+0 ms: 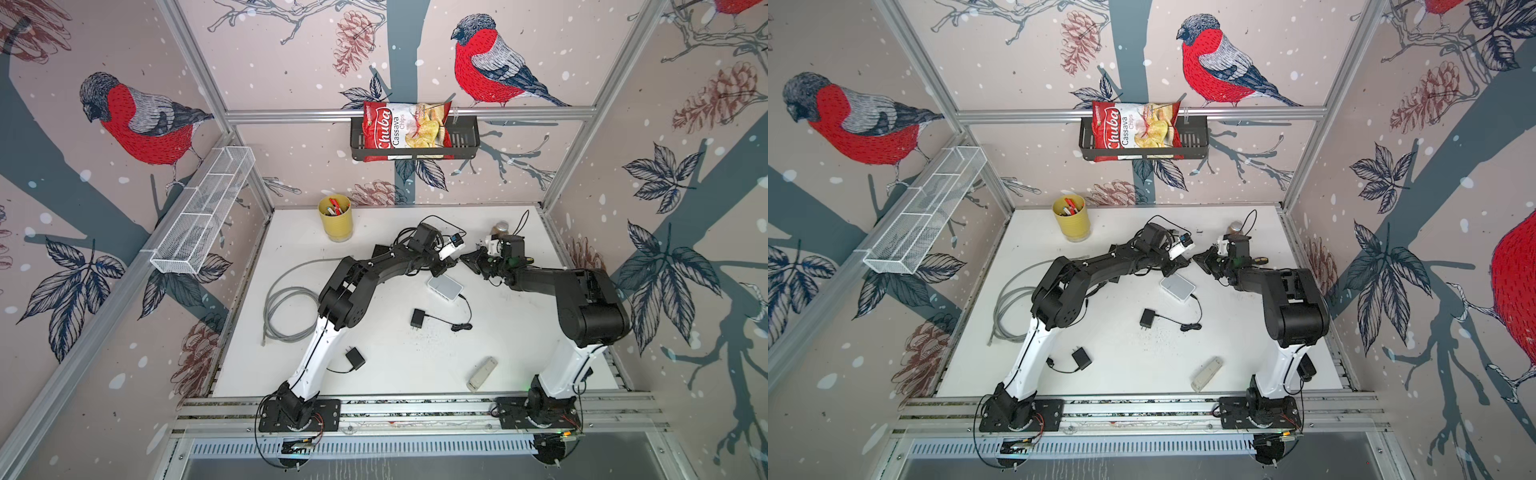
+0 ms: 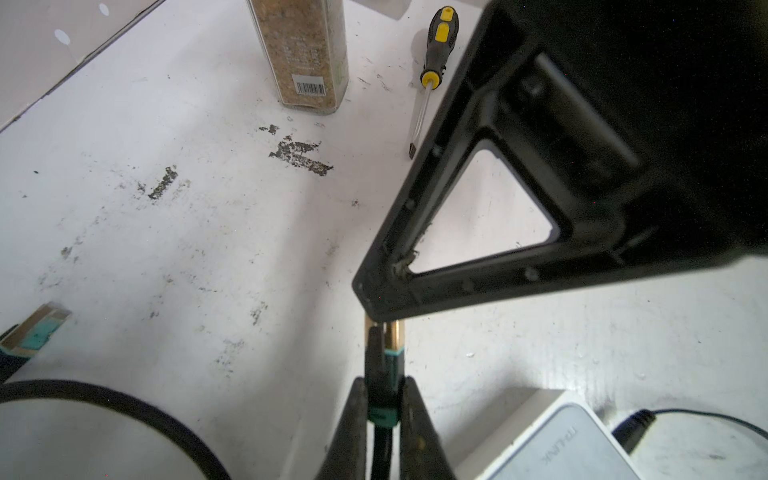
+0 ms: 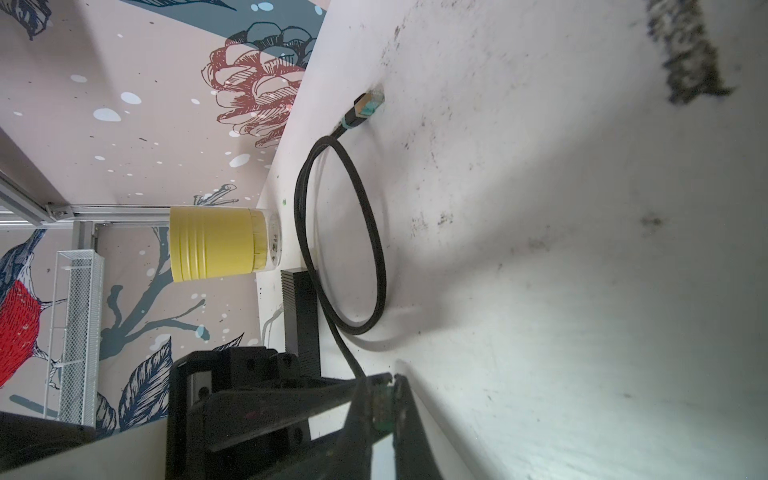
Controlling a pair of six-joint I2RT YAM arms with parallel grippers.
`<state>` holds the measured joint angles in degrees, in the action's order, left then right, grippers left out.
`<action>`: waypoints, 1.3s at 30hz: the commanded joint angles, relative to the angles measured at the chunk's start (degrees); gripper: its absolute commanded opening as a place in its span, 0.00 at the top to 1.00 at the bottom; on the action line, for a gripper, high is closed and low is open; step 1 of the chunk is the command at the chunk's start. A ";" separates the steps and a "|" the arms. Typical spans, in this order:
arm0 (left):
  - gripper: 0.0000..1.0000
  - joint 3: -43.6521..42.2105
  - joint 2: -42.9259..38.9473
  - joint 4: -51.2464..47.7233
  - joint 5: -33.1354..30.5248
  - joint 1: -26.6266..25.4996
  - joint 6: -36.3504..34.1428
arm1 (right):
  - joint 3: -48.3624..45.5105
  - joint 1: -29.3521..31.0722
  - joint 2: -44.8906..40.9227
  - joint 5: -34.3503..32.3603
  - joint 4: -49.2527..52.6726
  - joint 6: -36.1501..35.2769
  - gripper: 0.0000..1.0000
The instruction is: Insert the plug into the switch port
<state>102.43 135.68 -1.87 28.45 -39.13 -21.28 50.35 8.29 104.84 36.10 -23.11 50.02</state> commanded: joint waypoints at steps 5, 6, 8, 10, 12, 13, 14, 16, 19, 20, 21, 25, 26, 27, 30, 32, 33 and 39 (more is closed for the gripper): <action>0.69 -3.20 -0.82 8.36 8.32 2.64 9.50 | -1.15 0.14 -1.13 2.09 -4.26 1.00 0.94; 0.68 -3.50 -0.93 9.00 9.16 2.82 9.99 | -1.26 0.14 -1.13 2.17 -4.39 1.04 0.94; 0.67 -3.49 -0.98 9.04 9.81 2.84 10.20 | -1.37 0.25 -1.12 2.09 -4.42 0.98 0.94; 0.67 -3.30 -0.85 9.09 10.18 2.83 10.60 | -1.44 0.31 -1.00 1.87 -4.38 1.04 0.94; 0.67 -3.03 -0.67 9.14 10.82 2.84 10.73 | -1.48 0.42 -0.98 1.85 -4.48 1.00 0.94; 0.68 -2.95 -0.52 9.27 11.20 2.87 10.97 | -1.49 0.54 -1.00 1.76 -4.48 1.13 0.94; 0.69 -2.78 -0.42 9.23 11.75 2.84 10.99 | -1.50 0.49 -0.95 1.77 -4.56 1.13 0.94; 0.74 -2.43 -0.16 9.21 12.31 2.84 11.34 | -1.48 0.68 -1.08 1.71 -4.57 1.18 0.94; 0.79 -1.99 0.20 8.95 12.58 2.96 11.61 | -1.50 0.67 -1.21 1.52 -4.48 1.13 0.94; 0.79 -1.89 0.29 8.82 12.60 2.93 11.57 | -1.48 0.67 -1.29 1.52 -4.50 1.13 0.94; 0.79 -1.76 0.38 8.71 12.62 2.92 11.61 | -1.55 0.63 -1.28 1.53 -4.48 1.13 0.94; 0.77 -0.88 1.12 7.16 12.86 3.01 11.26 | -1.60 0.63 -1.53 1.57 -4.66 1.13 0.94; 0.76 -0.75 1.24 6.80 12.86 3.10 11.11 | -1.73 0.58 -1.60 1.52 -4.74 1.13 0.94; 0.76 -0.74 1.30 6.65 12.82 3.10 11.17 | -1.77 0.56 -1.68 1.44 -4.84 1.13 0.94; 0.78 -1.01 1.35 6.90 13.36 3.45 11.59 | -1.78 0.58 -1.61 1.26 -4.76 1.13 0.94; 0.79 -1.01 1.27 6.82 13.81 3.54 11.66 | -1.76 0.58 -1.55 1.26 -4.86 1.20 0.94; 0.79 -1.01 1.26 6.78 13.98 3.57 11.61 | -1.77 0.58 -1.53 1.26 -4.87 1.22 0.94; 0.86 -1.01 1.42 7.03 14.48 3.63 11.75 | -1.79 0.67 -1.52 1.28 -4.99 1.26 0.94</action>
<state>101.14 136.90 4.84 42.22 -35.73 -9.87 48.62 8.86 103.63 37.01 -26.52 51.16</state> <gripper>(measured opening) 0.150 0.097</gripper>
